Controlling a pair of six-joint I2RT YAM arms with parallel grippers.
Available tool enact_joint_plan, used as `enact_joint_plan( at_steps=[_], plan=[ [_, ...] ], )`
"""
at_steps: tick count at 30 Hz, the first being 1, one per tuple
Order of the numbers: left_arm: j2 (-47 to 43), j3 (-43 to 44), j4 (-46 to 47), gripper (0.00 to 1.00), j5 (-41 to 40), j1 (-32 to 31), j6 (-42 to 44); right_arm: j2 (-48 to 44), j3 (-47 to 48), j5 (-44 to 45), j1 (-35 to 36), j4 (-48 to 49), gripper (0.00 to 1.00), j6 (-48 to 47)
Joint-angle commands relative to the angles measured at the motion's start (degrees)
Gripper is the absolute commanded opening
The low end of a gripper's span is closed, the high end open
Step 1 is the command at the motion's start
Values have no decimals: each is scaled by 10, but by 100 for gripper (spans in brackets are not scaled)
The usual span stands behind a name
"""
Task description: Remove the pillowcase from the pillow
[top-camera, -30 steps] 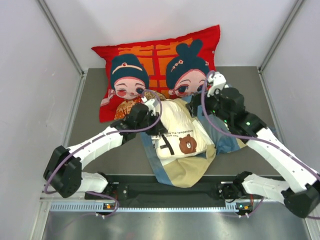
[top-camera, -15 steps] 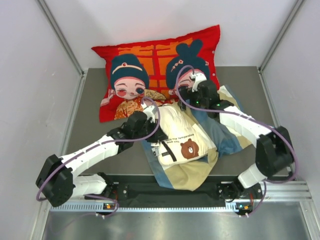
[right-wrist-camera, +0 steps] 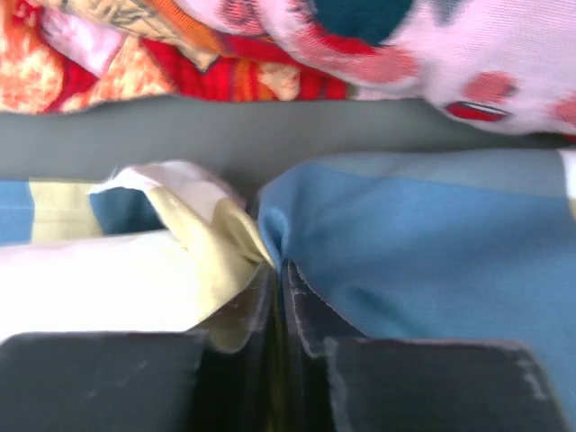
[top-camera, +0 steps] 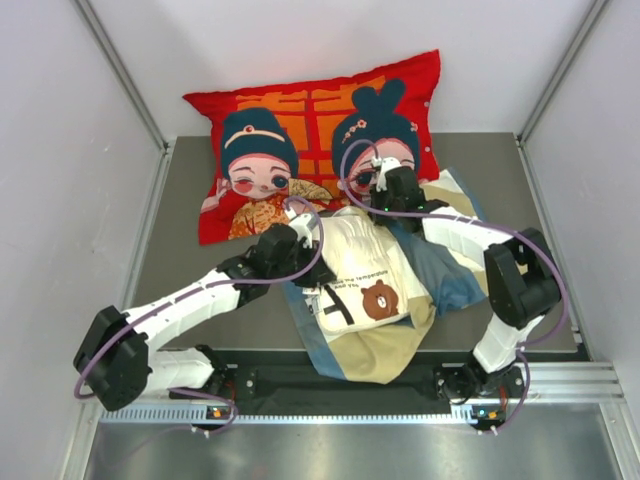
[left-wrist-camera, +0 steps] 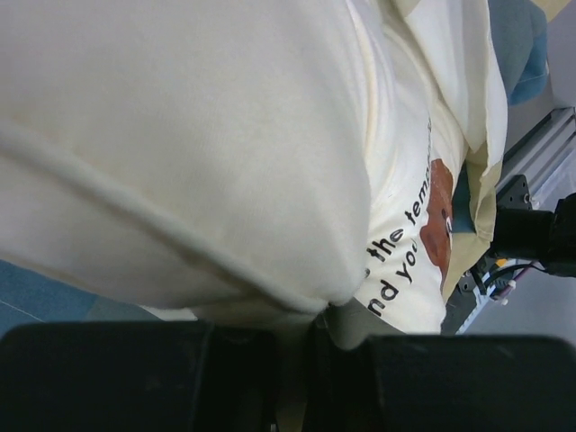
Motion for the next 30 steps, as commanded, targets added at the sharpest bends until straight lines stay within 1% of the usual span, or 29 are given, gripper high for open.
enact_joint_plan(
  at_steps=[1, 4, 6, 10, 16, 19, 25, 28, 29, 30],
  plan=[
    [1, 3, -4, 0, 9, -10, 18, -4, -8, 43, -32, -27, 0, 2],
    [-21, 15, -26, 0, -17, -10, 23, -14, -6, 50, -72, -35, 0, 9],
    [-36, 34, -61, 0, -31, -9, 28, -23, -5, 50, -93, -37, 0, 14],
    [-92, 63, -110, 0, -51, -9, 33, -27, 4, 47, -146, -45, 0, 19],
    [-149, 89, -158, 0, -69, -10, 29, -23, 9, 62, -168, -55, 0, 13],
    [-162, 96, -164, 0, -79, -9, 32, -23, 2, 50, -172, -53, 0, 18],
    [-128, 97, -137, 0, -71, -9, 37, -48, -14, 5, -168, -45, 0, 27],
    [-99, 97, -113, 0, -73, -8, 37, -85, -26, -11, -163, -47, 13, 22],
    [-89, 99, -99, 0, -75, -4, 38, -96, -28, -17, -162, -48, 30, 17],
    [-80, 101, -92, 0, -72, 0, 38, -106, -33, -22, -160, -53, 42, 14]
  ],
)
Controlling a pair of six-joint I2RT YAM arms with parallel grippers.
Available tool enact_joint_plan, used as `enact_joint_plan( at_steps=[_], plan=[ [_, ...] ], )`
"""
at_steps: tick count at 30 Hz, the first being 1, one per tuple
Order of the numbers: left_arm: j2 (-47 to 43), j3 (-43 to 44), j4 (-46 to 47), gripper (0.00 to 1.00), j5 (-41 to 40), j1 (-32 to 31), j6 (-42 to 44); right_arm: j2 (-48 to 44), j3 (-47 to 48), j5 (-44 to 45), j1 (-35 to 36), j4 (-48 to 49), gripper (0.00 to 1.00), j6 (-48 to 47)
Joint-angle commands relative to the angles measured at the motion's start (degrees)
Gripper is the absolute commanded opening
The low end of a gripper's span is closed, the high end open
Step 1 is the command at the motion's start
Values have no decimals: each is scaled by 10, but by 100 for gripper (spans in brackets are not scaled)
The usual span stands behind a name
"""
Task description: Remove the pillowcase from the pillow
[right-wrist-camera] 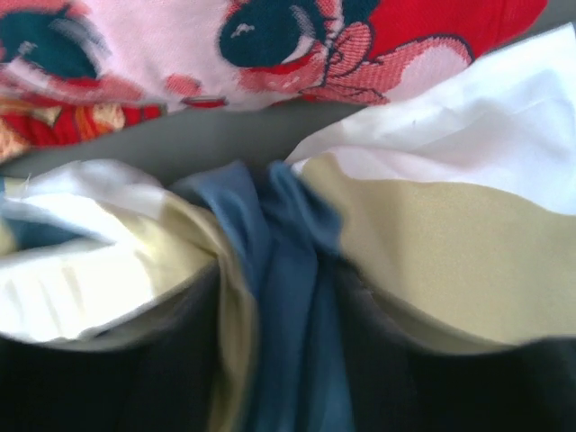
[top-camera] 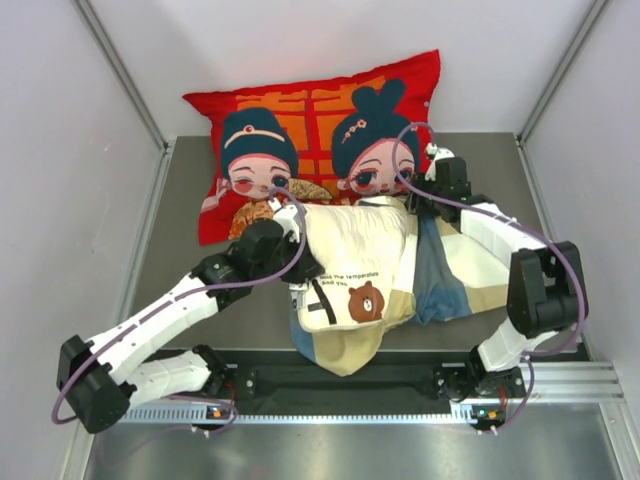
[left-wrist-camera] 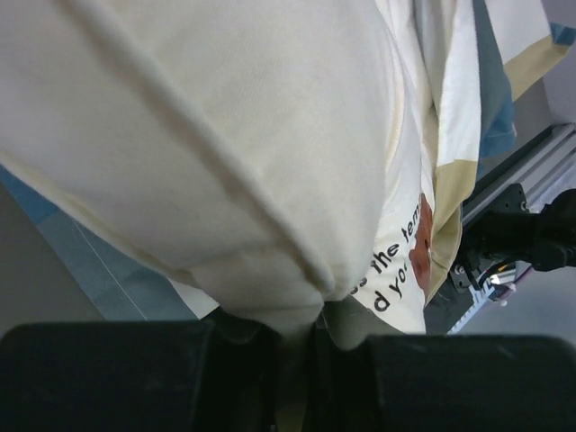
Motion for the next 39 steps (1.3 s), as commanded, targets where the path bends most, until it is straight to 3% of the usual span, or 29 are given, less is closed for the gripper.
enact_joint_plan(
  at_steps=[1, 2, 5, 11, 19, 30, 33, 34, 35, 37, 39],
  plan=[
    [43, 39, 60, 0, -8, 12, 18, -68, -11, -16, -6, -13, 56, -18],
    [56, 44, 66, 0, -5, 27, 17, -89, -14, -21, -3, -23, 73, -22],
    [95, 51, 83, 0, 20, 67, -1, -132, -17, -27, 13, -55, 79, -34],
    [127, 58, 169, 0, 60, 160, -45, -223, -50, -5, 80, -91, 81, -31],
    [161, 111, 192, 0, 53, 207, -49, -347, -153, 58, 216, -111, 83, 44],
    [169, 120, 195, 0, 66, 221, -53, -311, -264, 102, 326, -84, 82, 146],
    [165, 126, 183, 0, 69, 222, -45, -280, -265, 127, 326, -86, 55, 161],
    [163, 127, 178, 0, 69, 225, -42, -267, -259, 134, 326, -88, 33, 163],
    [161, 129, 175, 0, 71, 227, -39, -261, -254, 143, 326, -92, 23, 166],
    [157, 134, 157, 0, 74, 241, -26, -246, -243, 168, 326, -106, 7, 164],
    [153, 136, 149, 0, 95, 255, -18, -242, -225, 190, 320, -123, 1, 159]
  ],
)
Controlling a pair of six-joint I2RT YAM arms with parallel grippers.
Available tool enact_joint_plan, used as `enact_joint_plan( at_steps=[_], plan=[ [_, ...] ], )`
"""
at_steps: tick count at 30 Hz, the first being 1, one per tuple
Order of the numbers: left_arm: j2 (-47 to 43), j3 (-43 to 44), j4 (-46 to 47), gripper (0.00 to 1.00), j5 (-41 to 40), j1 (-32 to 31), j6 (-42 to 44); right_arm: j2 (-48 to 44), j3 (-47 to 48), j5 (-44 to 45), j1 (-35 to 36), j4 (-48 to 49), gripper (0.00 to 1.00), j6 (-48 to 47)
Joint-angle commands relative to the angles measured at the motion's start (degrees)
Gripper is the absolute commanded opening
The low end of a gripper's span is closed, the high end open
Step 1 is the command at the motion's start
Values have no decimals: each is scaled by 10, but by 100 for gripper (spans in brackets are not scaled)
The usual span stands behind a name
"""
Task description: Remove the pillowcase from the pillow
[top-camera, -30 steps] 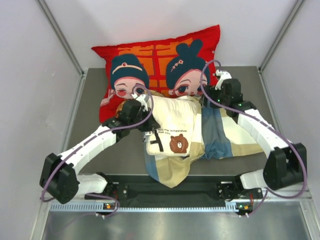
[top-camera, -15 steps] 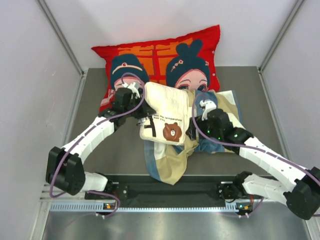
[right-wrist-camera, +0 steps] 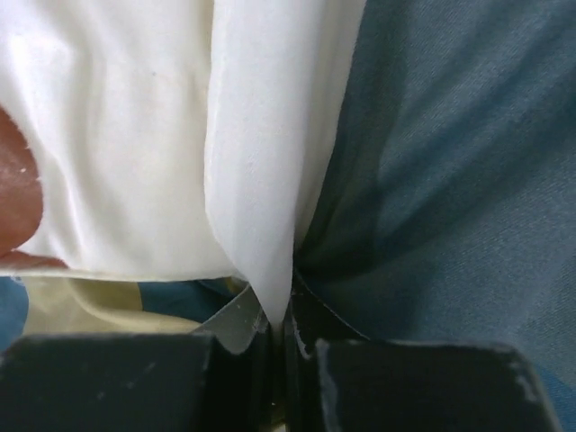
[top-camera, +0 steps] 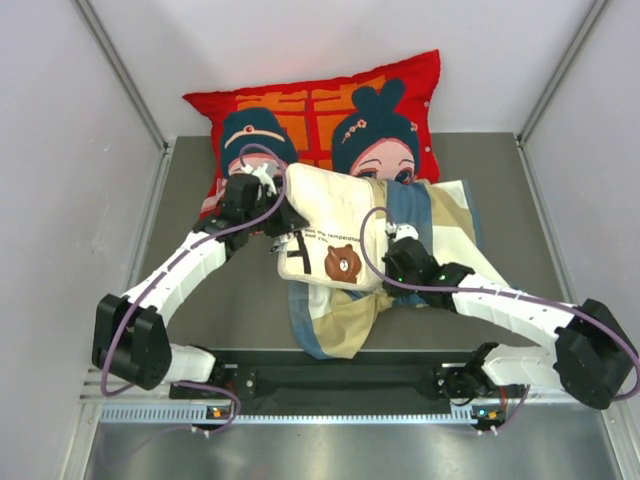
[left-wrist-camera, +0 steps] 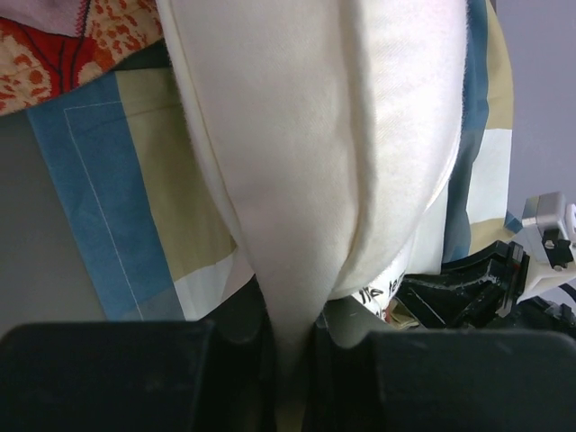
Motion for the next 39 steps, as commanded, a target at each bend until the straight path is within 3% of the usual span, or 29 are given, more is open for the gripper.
enact_joint_plan(
  at_steps=[1, 5, 12, 17, 19, 20, 21, 23, 24, 25, 27, 29, 33, 39],
  plan=[
    [-27, 50, 53, 0, -15, 54, 21, 14, 41, 58, -3, -31, 0, 1],
    [-41, 48, 32, 0, 21, 99, 32, 4, 52, 61, -57, -48, 0, -14],
    [-55, 55, -7, 0, 55, 140, 61, -29, 61, 11, -216, -60, 0, -56],
    [-60, 61, -19, 0, 43, 139, 87, -17, 61, -18, -226, -53, 0, -69],
    [-68, 81, -51, 0, 1, 120, 121, -15, 50, -36, -225, -40, 0, -69],
    [-80, 92, -66, 6, -61, 108, 148, -15, 47, -40, -225, -36, 0, -68],
    [-87, 115, -81, 27, -106, 94, 160, -14, 42, -45, -225, -27, 0, -67],
    [-110, 135, -114, 43, -186, 40, 186, -12, 36, -51, -225, -21, 0, -64],
    [-117, 153, -126, 59, -287, -3, 192, -11, 34, -55, -224, -18, 0, -62],
    [-122, 159, -128, 64, -330, -26, 198, -9, 33, -58, -224, -16, 0, -62],
    [-135, 173, -129, 92, -436, -80, 211, -8, 34, -66, -226, -13, 0, -63],
    [-137, 175, -121, 99, -481, -107, 222, -9, 36, -69, -225, -13, 0, -62],
    [-123, 159, -77, 99, -520, -189, 251, -10, 40, -73, -225, -13, 0, -60],
    [-7, 150, -34, 99, -410, -252, 229, -9, 36, -81, -225, -10, 1, -54]
  ],
)
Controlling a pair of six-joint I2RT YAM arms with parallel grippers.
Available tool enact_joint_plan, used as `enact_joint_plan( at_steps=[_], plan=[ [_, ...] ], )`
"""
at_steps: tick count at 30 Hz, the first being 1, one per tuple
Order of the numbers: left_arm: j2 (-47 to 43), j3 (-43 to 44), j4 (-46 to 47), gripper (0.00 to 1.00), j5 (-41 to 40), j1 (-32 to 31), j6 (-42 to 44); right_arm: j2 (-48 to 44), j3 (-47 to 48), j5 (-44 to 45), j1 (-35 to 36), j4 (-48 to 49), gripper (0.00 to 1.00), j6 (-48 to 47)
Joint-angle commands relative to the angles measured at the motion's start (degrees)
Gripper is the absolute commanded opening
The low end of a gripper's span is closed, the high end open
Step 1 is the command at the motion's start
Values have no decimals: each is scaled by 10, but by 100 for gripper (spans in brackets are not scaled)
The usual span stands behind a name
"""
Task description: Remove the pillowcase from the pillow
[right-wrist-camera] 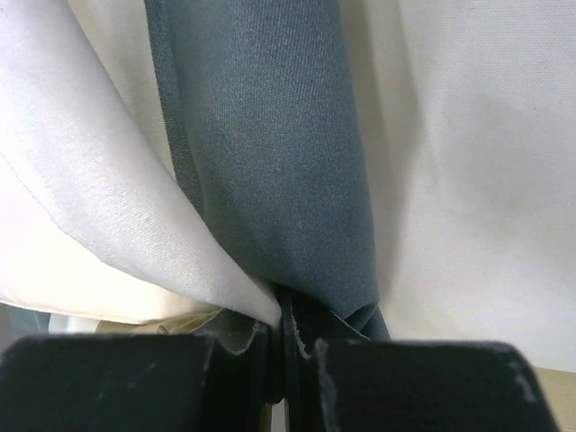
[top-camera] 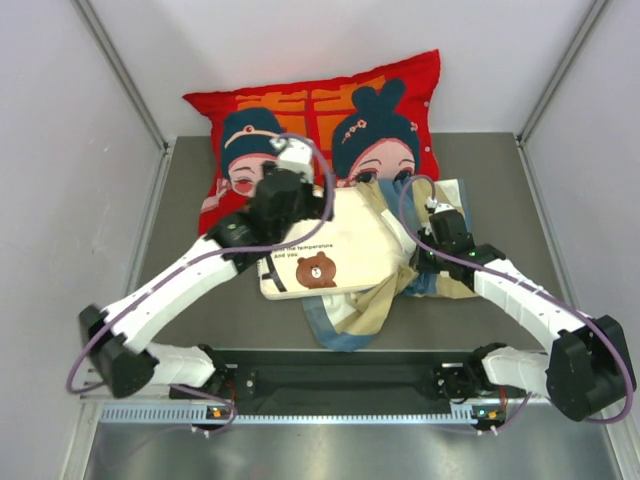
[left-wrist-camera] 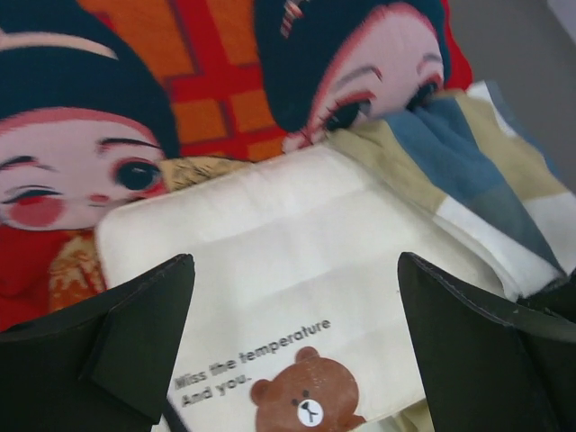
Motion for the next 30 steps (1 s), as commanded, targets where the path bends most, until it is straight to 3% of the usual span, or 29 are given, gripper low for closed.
enact_joint_plan(
  at_steps=[1, 6, 13, 21, 24, 30],
  plan=[
    [86, -23, 47, 99, 91, -27, -10, 3, -3, 7, -12, 33, 2, -4],
    [149, -99, 153, 99, 162, -52, -34, -3, -5, -3, -12, 42, 4, 8],
    [222, -122, 184, 99, 208, -91, 1, 2, -5, -21, -12, 46, 4, 7],
    [229, -175, 195, 99, 288, -113, 27, -4, -13, -25, -12, 48, 5, 10],
    [250, -184, 180, 99, 272, -115, 40, -6, -12, -26, -12, 45, 6, 10],
    [301, -179, 170, 99, 167, -130, 64, -10, -8, -35, -12, 46, 7, 11]
  ],
)
